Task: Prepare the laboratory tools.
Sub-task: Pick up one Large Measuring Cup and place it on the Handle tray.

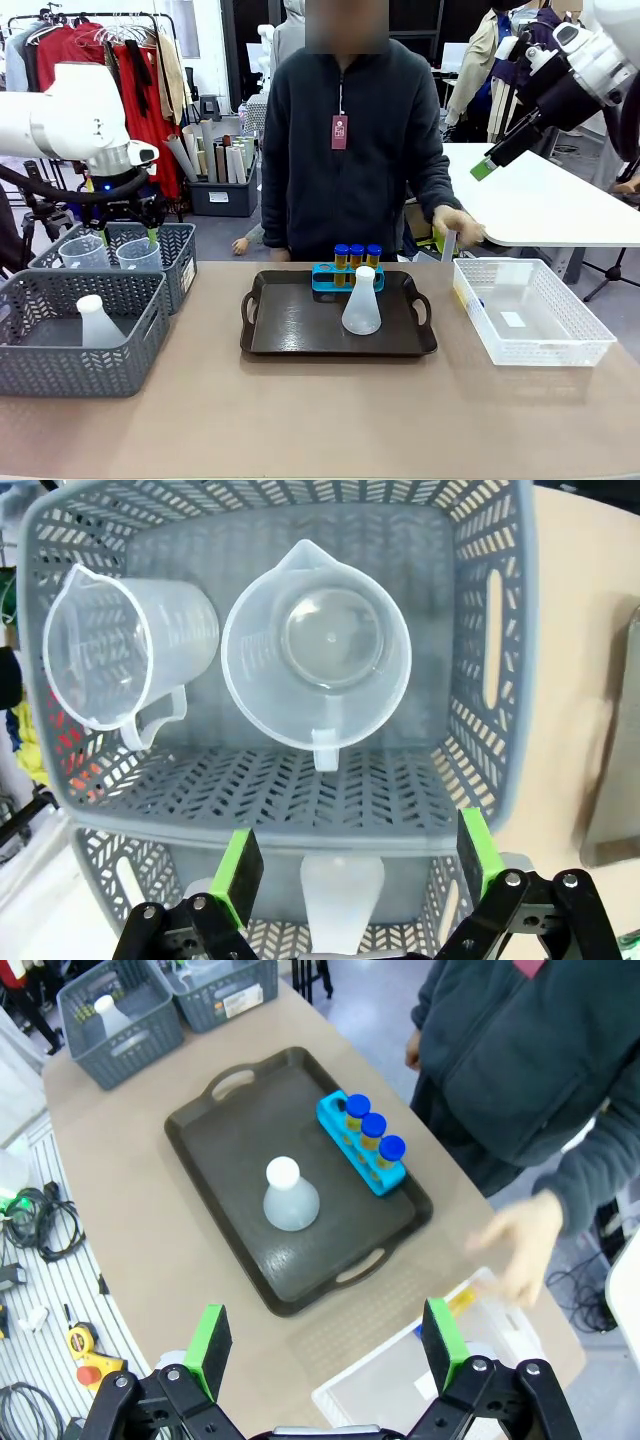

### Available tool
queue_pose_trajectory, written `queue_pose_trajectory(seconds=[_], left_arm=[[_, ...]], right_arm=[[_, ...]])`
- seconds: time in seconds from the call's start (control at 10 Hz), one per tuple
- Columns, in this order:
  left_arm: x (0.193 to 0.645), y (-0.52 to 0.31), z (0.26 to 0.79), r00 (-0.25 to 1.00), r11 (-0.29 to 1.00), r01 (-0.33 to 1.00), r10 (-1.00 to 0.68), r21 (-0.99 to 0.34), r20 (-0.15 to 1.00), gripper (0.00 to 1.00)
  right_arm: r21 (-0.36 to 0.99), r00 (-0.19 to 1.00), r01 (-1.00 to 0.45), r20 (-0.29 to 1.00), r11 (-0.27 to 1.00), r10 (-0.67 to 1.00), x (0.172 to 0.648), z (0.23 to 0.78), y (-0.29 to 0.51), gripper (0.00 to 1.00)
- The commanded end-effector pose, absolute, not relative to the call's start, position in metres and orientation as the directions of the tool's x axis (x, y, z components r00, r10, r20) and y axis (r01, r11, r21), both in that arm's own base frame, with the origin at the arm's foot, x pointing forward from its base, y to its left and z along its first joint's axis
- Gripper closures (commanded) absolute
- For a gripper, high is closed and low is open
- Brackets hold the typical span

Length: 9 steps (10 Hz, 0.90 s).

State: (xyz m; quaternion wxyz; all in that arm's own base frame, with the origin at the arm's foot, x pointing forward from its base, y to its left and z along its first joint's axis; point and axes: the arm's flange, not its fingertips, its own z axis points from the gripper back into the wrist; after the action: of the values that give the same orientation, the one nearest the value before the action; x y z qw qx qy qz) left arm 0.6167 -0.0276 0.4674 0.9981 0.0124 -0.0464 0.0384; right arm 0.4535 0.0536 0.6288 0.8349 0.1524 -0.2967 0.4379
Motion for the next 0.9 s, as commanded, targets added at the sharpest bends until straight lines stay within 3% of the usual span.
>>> queue_pose_trajectory(seconds=[0.0, 0.8], left_arm=[[0.628, -0.021, 0.455, 0.993, 0.996, -0.085, 0.082, 0.037, 0.090, 0.00], [0.654, 0.001, 0.404, 0.998, 0.999, -0.030, 0.028, 0.035, 0.048, 0.00]], right_arm=[[0.003, 0.434, -0.827, 0.640, 0.562, 0.634, 0.453, 0.630, 0.053, 0.00], [0.003, 0.434, -0.827, 0.640, 0.562, 0.634, 0.453, 0.630, 0.053, 0.00]])
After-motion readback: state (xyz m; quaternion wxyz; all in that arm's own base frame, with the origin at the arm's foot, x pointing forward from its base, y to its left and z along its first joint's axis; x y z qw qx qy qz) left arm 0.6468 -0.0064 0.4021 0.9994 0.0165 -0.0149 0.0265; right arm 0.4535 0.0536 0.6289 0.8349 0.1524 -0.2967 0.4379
